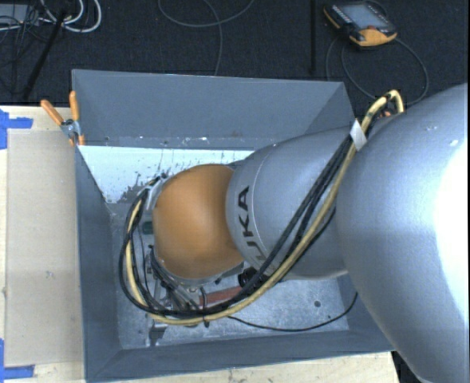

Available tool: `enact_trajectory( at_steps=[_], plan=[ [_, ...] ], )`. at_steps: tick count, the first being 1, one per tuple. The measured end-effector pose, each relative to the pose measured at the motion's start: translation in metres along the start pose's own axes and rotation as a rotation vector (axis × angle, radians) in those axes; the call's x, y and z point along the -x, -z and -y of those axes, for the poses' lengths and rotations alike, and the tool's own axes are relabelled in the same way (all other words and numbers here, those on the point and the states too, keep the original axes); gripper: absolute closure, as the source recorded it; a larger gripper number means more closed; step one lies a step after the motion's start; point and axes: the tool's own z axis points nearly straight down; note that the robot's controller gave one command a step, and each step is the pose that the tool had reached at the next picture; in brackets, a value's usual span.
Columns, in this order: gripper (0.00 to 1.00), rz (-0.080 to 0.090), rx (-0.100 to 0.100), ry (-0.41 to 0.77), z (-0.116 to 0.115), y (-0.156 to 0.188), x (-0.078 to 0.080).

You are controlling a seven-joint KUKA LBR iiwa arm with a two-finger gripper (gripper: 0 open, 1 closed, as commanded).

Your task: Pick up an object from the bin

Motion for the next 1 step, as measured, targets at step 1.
enact_trajectory(
  at_steps=[1],
  plan=[
    [0.0,0.004,0.002,-0.013,0.0155,-0.0412,-0.002]
  ],
)
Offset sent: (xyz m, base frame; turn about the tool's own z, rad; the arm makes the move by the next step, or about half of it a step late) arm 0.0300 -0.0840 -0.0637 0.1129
